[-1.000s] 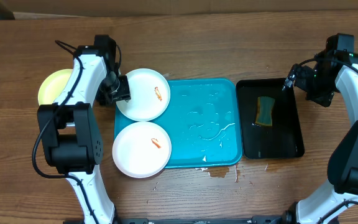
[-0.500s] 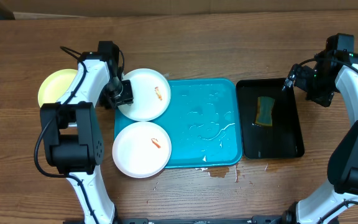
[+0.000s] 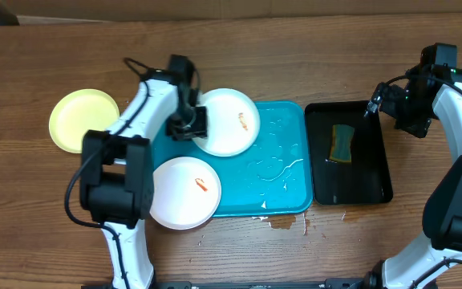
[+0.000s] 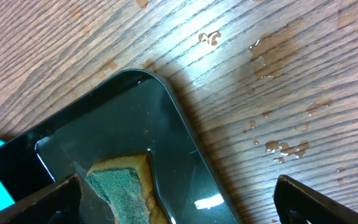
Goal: Clean dirty plates on tray and stack at the side
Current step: 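Grasp upper white plate rim with left gripper and slide it rightward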
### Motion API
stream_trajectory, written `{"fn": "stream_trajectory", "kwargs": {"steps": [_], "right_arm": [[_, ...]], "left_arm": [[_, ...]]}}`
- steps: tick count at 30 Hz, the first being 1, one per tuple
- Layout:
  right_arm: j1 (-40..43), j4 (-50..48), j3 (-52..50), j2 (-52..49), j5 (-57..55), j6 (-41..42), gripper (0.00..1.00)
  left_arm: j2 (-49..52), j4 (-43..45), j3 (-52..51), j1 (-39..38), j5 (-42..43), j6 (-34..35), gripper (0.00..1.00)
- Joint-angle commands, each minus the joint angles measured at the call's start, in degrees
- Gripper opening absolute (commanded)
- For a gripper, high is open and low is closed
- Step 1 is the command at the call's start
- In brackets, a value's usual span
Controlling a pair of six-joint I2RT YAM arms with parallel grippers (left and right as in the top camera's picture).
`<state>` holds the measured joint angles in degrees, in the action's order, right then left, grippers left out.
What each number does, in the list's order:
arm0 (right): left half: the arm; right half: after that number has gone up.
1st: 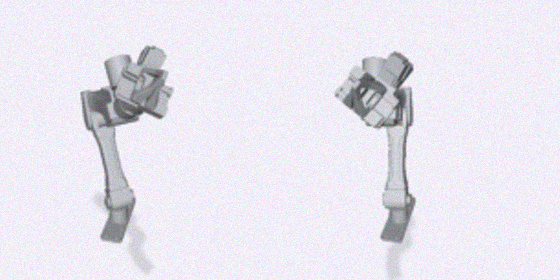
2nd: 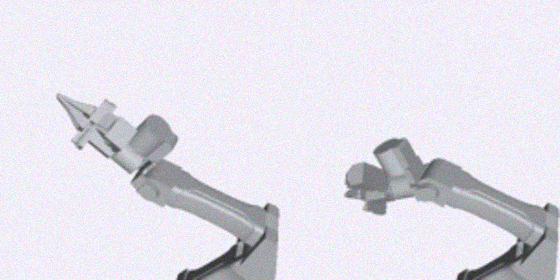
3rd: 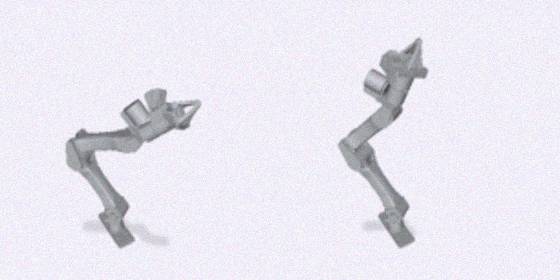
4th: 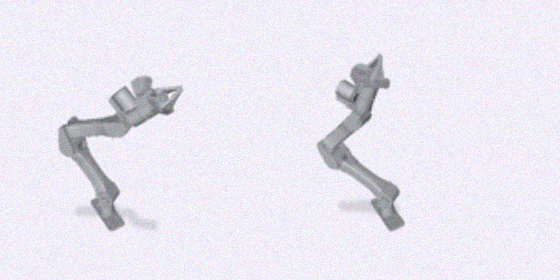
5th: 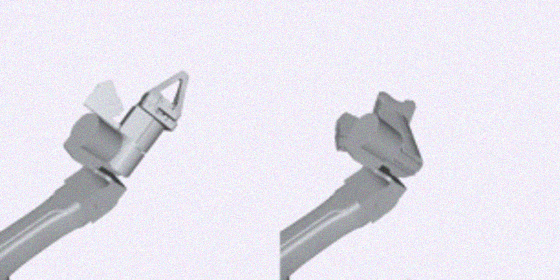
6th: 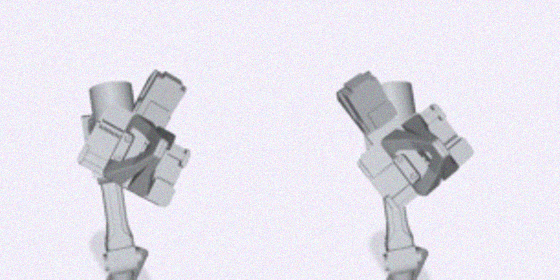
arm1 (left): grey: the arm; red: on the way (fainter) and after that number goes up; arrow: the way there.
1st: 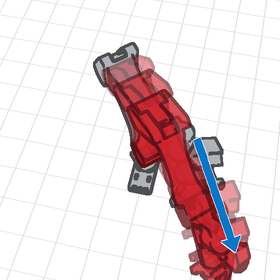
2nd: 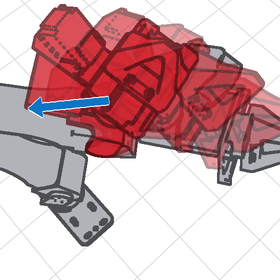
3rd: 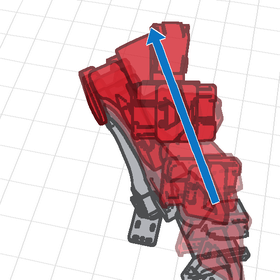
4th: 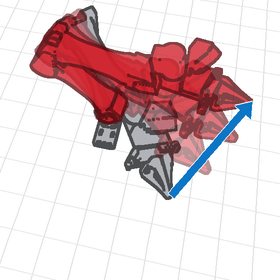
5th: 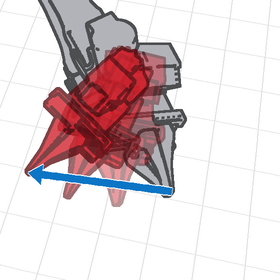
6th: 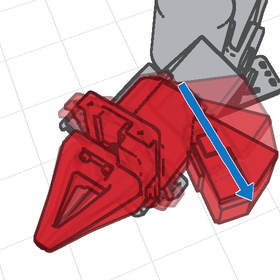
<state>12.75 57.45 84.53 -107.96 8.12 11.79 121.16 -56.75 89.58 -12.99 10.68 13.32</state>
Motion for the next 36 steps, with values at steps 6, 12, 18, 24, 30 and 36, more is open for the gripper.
{"fn": "stream_trajectory", "kwargs": {"steps": [6, 12, 18, 24, 30, 36], "right_arm": [[0.13, -0.31, 0.68, 0.48, 0.04, 0.04, 1.0], [0.13, -0.31, 0.68, 0.48, 0.04, 0.04, 1.0], [0.13, -0.31, 0.68, 0.48, 0.04, 0.04, 1.0], [0.13, -0.31, 0.68, 0.48, 0.04, 0.04, 1.0], [0.13, -0.31, 0.68, 0.48, 0.04, 0.04, 1.0], [0.13, -0.31, 0.68, 0.48, 0.04, 0.04, 1.0]], "left_arm": [[-0.09, 1.95, -0.28, -8.68, 0.02, -0.9, 0.51], [-0.09, 2.12, -0.26, -10.62, -6.84, -0.13, 0.53], [-0.09, 3.06, -0.28, -9.84, -8.11, 6.19, 0.52], [-0.09, 3.41, -0.28, -9.97, -8.09, 6.62, 0.28], [-0.09, 2.97, -0.28, -10.1, -6.03, 6.38, 0.08], [-0.09, 2.45, -0.28, -10.84, -6.16, 5.95, 0.09]]}}
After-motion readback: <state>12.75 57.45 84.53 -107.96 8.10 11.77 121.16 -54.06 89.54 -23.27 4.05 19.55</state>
